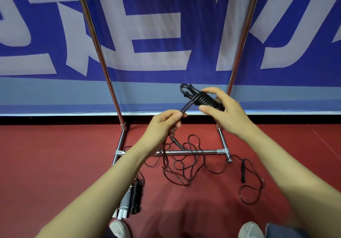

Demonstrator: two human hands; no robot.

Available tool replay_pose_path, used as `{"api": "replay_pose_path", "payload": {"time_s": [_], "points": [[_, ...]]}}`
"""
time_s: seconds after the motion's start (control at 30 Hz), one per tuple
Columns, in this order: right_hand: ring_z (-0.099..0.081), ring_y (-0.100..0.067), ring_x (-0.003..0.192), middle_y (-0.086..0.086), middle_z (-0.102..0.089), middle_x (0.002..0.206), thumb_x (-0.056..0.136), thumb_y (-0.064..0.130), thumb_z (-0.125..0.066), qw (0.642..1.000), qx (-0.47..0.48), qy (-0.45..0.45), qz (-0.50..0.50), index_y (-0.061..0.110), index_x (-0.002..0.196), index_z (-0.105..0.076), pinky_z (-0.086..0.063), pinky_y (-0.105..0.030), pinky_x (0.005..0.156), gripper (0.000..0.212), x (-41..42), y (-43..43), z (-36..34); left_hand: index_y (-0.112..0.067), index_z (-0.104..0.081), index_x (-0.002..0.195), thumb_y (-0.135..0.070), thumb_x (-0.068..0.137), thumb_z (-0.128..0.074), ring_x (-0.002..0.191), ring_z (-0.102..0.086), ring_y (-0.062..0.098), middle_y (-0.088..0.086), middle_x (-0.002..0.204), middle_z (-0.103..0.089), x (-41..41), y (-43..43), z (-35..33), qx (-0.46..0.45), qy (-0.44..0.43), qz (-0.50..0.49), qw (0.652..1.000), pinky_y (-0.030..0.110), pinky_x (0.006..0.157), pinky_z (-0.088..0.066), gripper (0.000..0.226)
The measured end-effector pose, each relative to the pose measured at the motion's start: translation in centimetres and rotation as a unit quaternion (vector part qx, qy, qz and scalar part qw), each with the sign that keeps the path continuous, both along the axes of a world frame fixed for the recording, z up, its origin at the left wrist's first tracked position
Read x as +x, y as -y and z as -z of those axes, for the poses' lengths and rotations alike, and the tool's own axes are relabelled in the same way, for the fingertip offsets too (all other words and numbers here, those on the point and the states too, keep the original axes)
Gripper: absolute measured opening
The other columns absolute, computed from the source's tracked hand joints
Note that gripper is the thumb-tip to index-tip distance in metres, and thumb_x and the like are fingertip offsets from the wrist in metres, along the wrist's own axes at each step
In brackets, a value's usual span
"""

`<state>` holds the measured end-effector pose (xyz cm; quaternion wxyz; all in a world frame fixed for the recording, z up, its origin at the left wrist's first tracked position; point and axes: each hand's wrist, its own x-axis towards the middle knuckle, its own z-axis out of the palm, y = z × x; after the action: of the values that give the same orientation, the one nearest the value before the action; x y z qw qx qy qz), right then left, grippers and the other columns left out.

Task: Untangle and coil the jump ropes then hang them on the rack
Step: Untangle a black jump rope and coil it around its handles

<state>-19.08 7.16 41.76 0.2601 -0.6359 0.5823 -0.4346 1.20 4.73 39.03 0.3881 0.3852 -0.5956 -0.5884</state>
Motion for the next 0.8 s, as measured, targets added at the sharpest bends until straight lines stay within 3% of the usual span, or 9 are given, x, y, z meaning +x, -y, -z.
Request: {"api": "replay_pose_path", "payload": {"time_s": [0.13, 0.23, 0.33, 0.4, 0.47, 0.57, 0.7, 0.8], "points": [[-0.05, -0.019, 0.06, 0.002, -0.053, 0.072, 0.087, 0.02, -0.07, 0.993, 0.035, 0.077, -0.084, 0.042, 0.114, -0.059, -0.048, -0.027, 0.05, 0.037, -0.2, -0.6, -0.6, -0.014, -0.071, 0.098, -0.016, 0.097, -0.053, 0.06, -0.042, 0.006, -0.006, 0.071, -0.057, 0.5, 0.6, 0.4, -0.018, 0.03, 0.016, 0.999, 0.017, 0.06, -0.035, 0.018], [-0.05, -0.022, 0.066, -0.01, -0.054, 0.077, 0.083, 0.023, -0.072, 0.98, 0.075, 0.072, -0.172, 0.038, 0.117, -0.061, -0.047, -0.028, 0.05, 0.039, -0.7, -1.2, -0.9, -0.011, -0.071, 0.096, -0.019, 0.096, -0.056, 0.061, -0.046, 0.007, -0.006, 0.069, -0.058, 0.8, 0.6, 0.4, -0.066, 0.119, 0.056, 0.989, 0.017, 0.06, -0.038, 0.017], [-0.05, -0.025, 0.067, -0.005, -0.055, 0.076, 0.079, 0.028, -0.069, 0.956, 0.135, 0.044, -0.257, 0.037, 0.117, -0.063, -0.045, -0.039, 0.058, 0.039, -0.9, -1.7, -0.9, -0.014, -0.07, 0.08, -0.02, 0.093, -0.062, 0.061, -0.045, 0.016, 0.001, 0.065, -0.055, 1.5, 0.8, 0.7, -0.111, 0.217, 0.086, 0.966, 0.034, 0.058, -0.038, 0.016], [-0.054, -0.031, 0.074, -0.005, -0.065, 0.087, 0.079, 0.032, -0.071, 0.935, 0.184, 0.004, -0.303, 0.037, 0.117, -0.062, -0.046, -0.047, 0.066, 0.04, -0.9, -1.9, -0.7, -0.018, -0.067, 0.072, -0.009, 0.09, -0.063, 0.057, -0.047, 0.008, -0.001, 0.063, -0.057, 1.9, 0.8, 0.6, -0.127, 0.26, 0.122, 0.95, 0.03, 0.056, -0.039, 0.021], [-0.059, -0.026, 0.082, -0.01, -0.068, 0.097, 0.08, 0.036, -0.071, 0.913, 0.229, -0.054, -0.332, 0.035, 0.119, -0.062, -0.048, -0.04, 0.075, 0.04, -0.6, -2.0, -0.4, -0.017, -0.07, 0.076, -0.009, 0.086, -0.068, 0.058, -0.055, 0.005, 0.002, 0.069, -0.066, 1.8, 0.7, 0.2, -0.118, 0.274, 0.159, 0.941, 0.024, 0.056, -0.044, 0.013], [-0.054, -0.012, 0.073, -0.002, -0.064, 0.082, 0.082, 0.042, -0.073, 0.894, 0.267, -0.165, -0.321, 0.041, 0.114, -0.061, -0.041, -0.029, 0.071, 0.034, 0.1, -1.8, 0.0, -0.016, -0.074, 0.082, -0.019, 0.078, -0.078, 0.072, -0.061, 0.01, 0.009, 0.086, -0.073, 1.4, 0.9, -0.2, -0.125, 0.31, 0.163, 0.928, 0.026, 0.068, -0.048, 0.007], [-0.054, -0.012, 0.069, -0.001, -0.067, 0.083, 0.081, 0.045, -0.07, 0.899, 0.276, -0.24, -0.242, 0.039, 0.108, -0.058, -0.044, -0.033, 0.07, 0.03, 0.3, -1.5, 0.2, -0.014, -0.075, 0.086, -0.027, 0.081, -0.075, 0.076, -0.059, -0.004, -0.004, 0.087, -0.071, 0.7, 1.1, -0.5, -0.147, 0.348, 0.111, 0.919, 0.006, 0.068, -0.041, 0.014], [-0.059, -0.016, 0.07, 0.003, -0.065, 0.082, 0.081, 0.047, -0.068, 0.907, 0.261, -0.274, -0.183, 0.04, 0.107, -0.054, -0.05, -0.037, 0.074, 0.031, 0.5, -1.3, 0.5, -0.006, -0.072, 0.089, -0.023, 0.09, -0.066, 0.071, -0.059, 0.004, -0.001, 0.085, -0.067, -0.6, 0.2, -0.4, -0.16, 0.322, 0.048, 0.932, 0.013, 0.065, -0.044, 0.018]]}}
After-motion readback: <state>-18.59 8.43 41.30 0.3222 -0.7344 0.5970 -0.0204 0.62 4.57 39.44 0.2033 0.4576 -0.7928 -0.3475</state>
